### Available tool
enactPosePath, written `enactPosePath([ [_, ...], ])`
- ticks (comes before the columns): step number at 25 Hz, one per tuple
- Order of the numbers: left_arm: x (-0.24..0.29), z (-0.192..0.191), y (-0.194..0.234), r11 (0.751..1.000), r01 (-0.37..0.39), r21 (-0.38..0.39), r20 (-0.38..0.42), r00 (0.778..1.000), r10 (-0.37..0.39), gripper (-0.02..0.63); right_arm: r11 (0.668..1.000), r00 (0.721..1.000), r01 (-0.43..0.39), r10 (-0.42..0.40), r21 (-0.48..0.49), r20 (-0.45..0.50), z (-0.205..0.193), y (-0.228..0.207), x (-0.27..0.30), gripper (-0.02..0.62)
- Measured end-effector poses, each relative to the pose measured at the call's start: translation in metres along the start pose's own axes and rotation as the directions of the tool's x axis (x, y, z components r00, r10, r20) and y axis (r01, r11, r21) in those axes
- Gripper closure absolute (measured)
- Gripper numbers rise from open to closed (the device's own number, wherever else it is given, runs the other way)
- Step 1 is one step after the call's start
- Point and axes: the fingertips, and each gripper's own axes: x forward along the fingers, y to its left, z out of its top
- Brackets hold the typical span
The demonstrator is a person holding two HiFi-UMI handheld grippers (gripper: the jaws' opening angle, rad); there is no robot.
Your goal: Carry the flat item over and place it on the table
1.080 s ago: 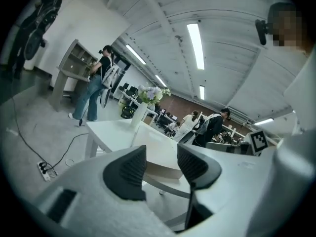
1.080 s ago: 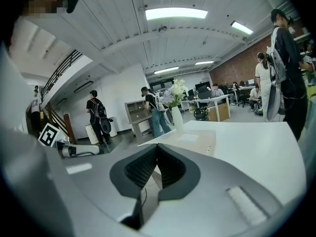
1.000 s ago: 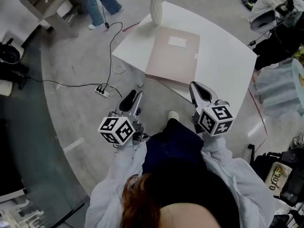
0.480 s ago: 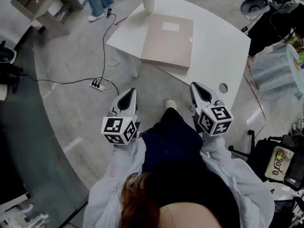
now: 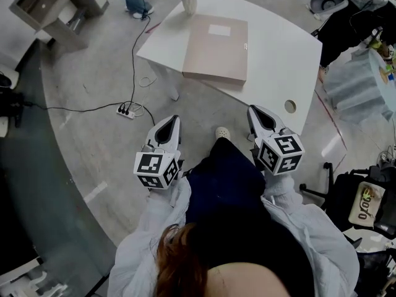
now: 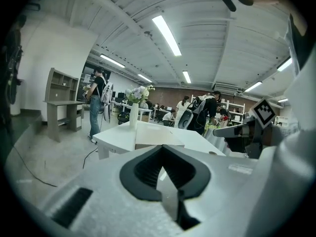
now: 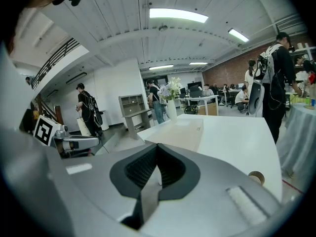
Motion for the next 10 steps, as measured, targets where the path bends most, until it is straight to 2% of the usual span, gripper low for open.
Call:
enactPosePath([
  [10, -0.004, 0.0012, -0.0023, 0.999, 0.027, -0.043, 0.007, 1.0, -0.027, 0.607, 0.999, 1.0, -0.002, 0.002, 0.032, -0.009, 0.0015, 0.0058, -0.0017, 0.586],
])
